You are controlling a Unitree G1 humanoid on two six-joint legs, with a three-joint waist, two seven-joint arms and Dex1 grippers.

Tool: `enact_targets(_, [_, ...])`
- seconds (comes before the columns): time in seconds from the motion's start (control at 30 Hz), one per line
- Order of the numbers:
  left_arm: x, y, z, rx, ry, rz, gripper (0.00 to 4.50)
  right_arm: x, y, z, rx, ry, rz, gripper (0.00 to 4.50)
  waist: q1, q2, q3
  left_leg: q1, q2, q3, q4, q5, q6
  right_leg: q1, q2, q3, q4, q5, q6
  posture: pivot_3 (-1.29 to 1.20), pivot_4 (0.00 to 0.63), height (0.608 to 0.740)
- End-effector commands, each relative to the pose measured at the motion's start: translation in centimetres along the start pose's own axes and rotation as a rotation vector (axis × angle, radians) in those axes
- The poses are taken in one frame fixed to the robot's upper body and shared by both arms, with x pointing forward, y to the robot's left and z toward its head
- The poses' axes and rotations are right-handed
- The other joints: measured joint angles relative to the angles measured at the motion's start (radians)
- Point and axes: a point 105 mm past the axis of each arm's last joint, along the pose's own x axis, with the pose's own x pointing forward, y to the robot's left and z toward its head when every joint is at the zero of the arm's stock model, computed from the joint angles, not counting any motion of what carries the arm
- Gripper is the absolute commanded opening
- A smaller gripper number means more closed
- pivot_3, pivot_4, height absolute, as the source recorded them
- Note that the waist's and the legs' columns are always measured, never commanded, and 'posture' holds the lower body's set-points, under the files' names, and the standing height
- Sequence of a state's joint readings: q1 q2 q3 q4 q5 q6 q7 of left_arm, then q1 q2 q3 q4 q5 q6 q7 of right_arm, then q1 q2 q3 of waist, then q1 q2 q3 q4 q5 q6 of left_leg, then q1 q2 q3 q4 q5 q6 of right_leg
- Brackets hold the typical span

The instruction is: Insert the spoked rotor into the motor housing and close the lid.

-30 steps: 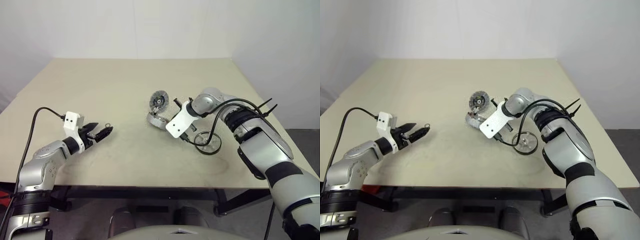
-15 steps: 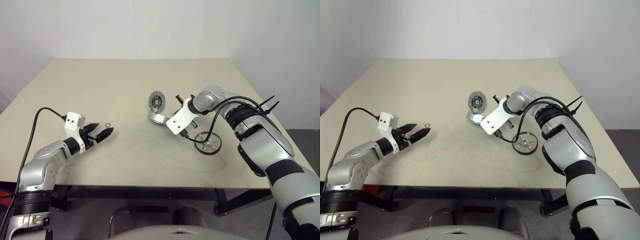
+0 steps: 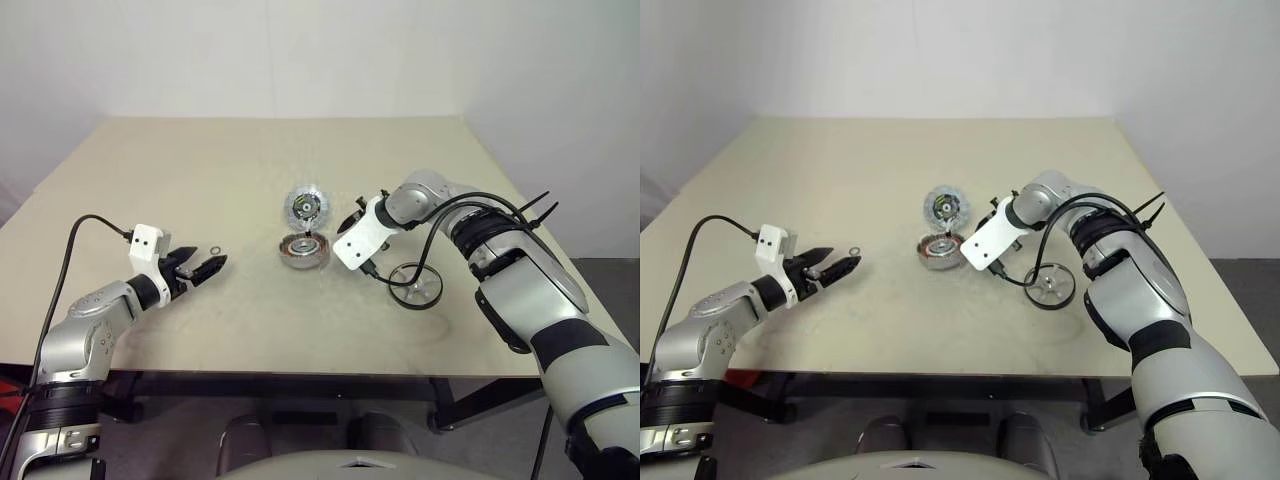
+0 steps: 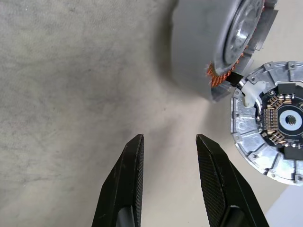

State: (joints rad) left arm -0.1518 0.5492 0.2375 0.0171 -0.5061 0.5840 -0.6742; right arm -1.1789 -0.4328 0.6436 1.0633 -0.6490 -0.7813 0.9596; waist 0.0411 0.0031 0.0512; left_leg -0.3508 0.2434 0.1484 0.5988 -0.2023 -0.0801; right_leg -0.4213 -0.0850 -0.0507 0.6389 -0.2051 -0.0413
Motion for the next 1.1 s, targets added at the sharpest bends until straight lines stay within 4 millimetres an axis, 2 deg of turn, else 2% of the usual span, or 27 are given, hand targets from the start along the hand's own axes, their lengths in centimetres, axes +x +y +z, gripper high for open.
enact_targets(0.03, [-0.2,0.0,1.2,0.033,-0.040,0.001,4.50,-1.2,-1.7,0.3,-0.029,-0.008,-0.054,1.93,0.000,0.000,0.000,0.000,0.000,0.000,0.000,0.000,0.000,0.000,0.000,0.000,0.000,0.000,0.000,0.00,0.000,0.740])
enact_targets(0.2, [-0.1,0.0,1.2,0.033,-0.040,-0.001,4.50,-1.4,-1.7,0.9,-0.039,-0.041,-0.042,1.93,0.000,0.000,0.000,0.000,0.000,0.000,0.000,0.000,0.000,0.000,0.000,0.000,0.000,0.000,0.000,0.00,0.000,0.740])
enact_targets(0.33, [-0.1,0.0,1.2,0.032,-0.040,0.000,4.50,-1.2,-1.0,2.1,-0.057,-0.103,-0.004,1.93,0.000,0.000,0.000,0.000,0.000,0.000,0.000,0.000,0.000,0.000,0.000,0.000,0.000,0.000,0.000,0.00,0.000,0.740])
enact_targets(0.47, [-0.2,0.0,1.1,0.031,-0.039,-0.002,4.50,-0.8,-1.3,3.4,-0.056,-0.149,-0.015,1.93,0.000,0.000,0.000,0.000,0.000,0.000,0.000,0.000,0.000,0.000,0.000,0.000,0.000,0.000,0.000,0.00,0.000,0.740])
enact_targets(0.57, [-0.2,-0.1,1.2,0.030,-0.040,-0.006,4.50,-0.8,-2.4,4.0,-0.021,-0.172,-0.064,1.93,0.000,0.000,0.000,0.000,0.000,0.000,0.000,0.000,0.000,0.000,0.000,0.000,0.000,0.000,0.000,0.00,0.000,0.740])
enact_targets(0.7, [-0.5,-0.2,1.1,0.038,-0.029,-0.018,4.50,-1.3,-5.2,5.2,0.088,-0.241,-0.186,1.93,-0.001,0.000,0.000,0.000,0.000,0.000,0.000,0.000,0.000,0.000,0.000,0.000,0.000,0.000,0.000,0.00,0.000,0.740])
enact_targets(0.87, [-1.1,-0.6,1.1,0.075,-0.002,-0.060,4.50,-2.7,-6.9,6.6,0.205,-0.365,-0.252,1.93,0.001,-0.001,0.000,0.000,0.000,0.000,0.000,0.000,0.000,-0.001,0.000,0.000,0.000,0.000,0.000,0.00,0.000,0.740])
enact_targets(0.97, [-1.2,0.0,1.1,0.162,0.013,-0.028,4.50,-4.3,-8.3,7.8,0.335,-0.504,-0.328,1.93,0.003,-0.001,0.001,0.000,0.000,0.000,-0.001,0.000,0.000,-0.001,0.000,0.000,0.000,0.000,0.000,0.00,0.000,0.740])
enact_targets(1.1, [-0.6,1.2,1.9,0.283,-0.025,0.053,4.50,-5.6,-9.2,6.8,0.471,-0.537,-0.428,1.93,0.006,-0.001,0.001,0.000,0.000,-0.001,-0.001,0.000,0.000,0.000,0.000,0.000,0.000,0.000,0.000,0.00,0.000,0.740])
